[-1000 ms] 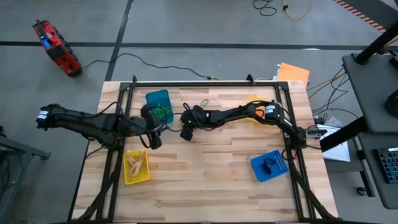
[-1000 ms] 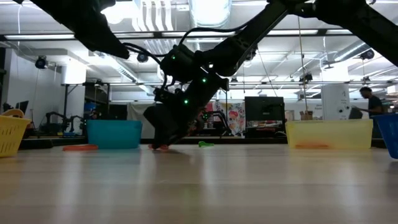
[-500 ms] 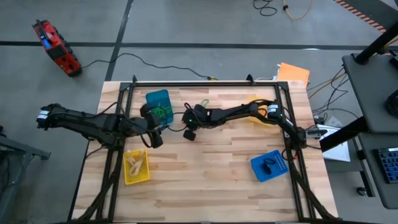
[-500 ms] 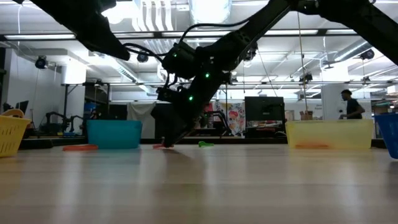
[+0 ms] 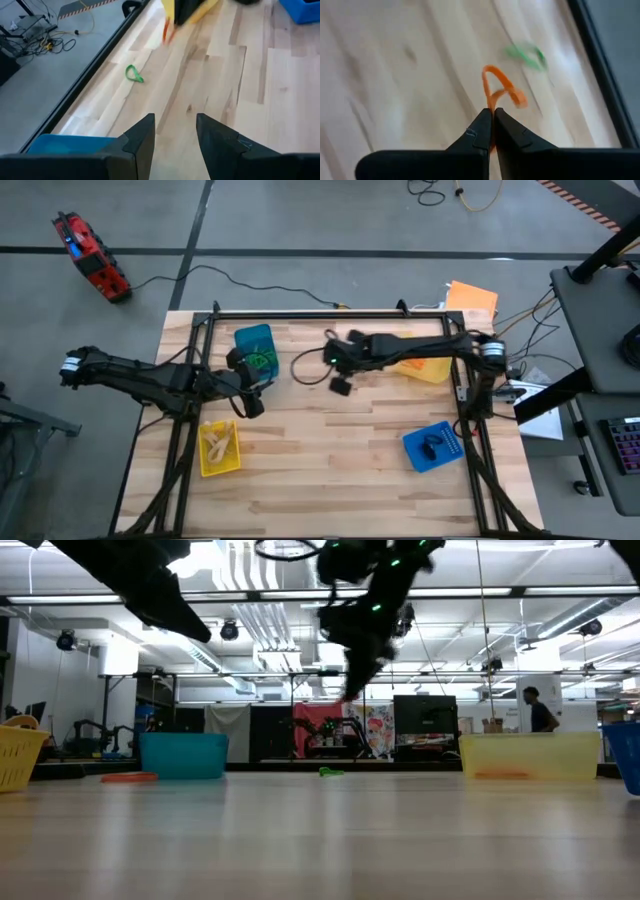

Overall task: Sort rubber bands into baskets
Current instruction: Put the orange rubber band into the light yellow bin, then put the green rubber band into the light blue bin

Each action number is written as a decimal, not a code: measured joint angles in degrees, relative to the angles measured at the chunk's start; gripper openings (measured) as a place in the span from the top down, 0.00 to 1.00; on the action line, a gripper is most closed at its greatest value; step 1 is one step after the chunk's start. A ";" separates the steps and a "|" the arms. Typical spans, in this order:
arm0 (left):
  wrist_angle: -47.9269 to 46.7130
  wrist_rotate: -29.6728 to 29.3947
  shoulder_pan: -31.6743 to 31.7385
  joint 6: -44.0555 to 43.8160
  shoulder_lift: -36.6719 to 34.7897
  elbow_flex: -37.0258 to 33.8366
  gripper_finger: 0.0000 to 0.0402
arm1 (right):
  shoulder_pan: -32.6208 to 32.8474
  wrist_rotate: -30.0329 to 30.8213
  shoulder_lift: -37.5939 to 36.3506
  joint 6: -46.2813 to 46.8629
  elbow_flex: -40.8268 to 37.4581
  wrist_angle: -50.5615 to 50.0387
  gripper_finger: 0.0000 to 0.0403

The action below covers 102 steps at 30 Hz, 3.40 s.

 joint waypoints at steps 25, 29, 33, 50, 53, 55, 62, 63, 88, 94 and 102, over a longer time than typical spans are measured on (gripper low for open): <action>3.65 -0.04 0.00 1.07 0.59 0.00 0.68 | -11.41 7.67 -33.21 37.95 -34.60 -18.65 0.98; 5.05 -0.02 0.00 1.11 1.07 0.02 0.68 | -11.52 8.54 -33.19 39.28 -34.96 -18.08 0.96; 5.43 0.00 0.00 1.10 1.97 0.02 0.68 | -11.47 9.20 -33.19 39.31 -35.00 -17.59 0.89; 20.51 1.64 0.39 6.80 7.97 0.11 0.68 | -5.33 10.85 -33.69 34.34 -34.12 -4.39 0.59; 25.09 4.77 1.47 9.57 9.33 0.12 0.68 | -2.86 10.82 -33.69 32.12 -34.12 0.34 0.59; 27.20 6.04 2.59 11.01 10.37 0.12 0.68 | -1.48 10.84 -33.69 30.64 -34.12 2.64 0.60; 31.49 7.36 7.77 13.38 14.87 0.13 0.68 | 2.12 11.35 -33.69 28.69 -34.13 5.29 0.62; 31.90 8.58 8.71 13.49 15.72 0.15 0.68 | 2.60 12.01 -33.69 28.68 -34.17 5.27 0.62; 30.57 25.20 28.43 18.71 47.04 17.06 0.70 | 5.51 15.33 -33.69 27.23 -34.24 4.40 0.64; 28.24 25.61 30.95 18.83 54.63 23.17 0.73 | 5.48 15.37 -33.69 27.02 -34.68 4.37 0.63; 22.39 25.37 32.02 16.49 59.54 28.25 0.68 | 5.48 15.37 -33.69 27.22 -36.23 4.38 0.61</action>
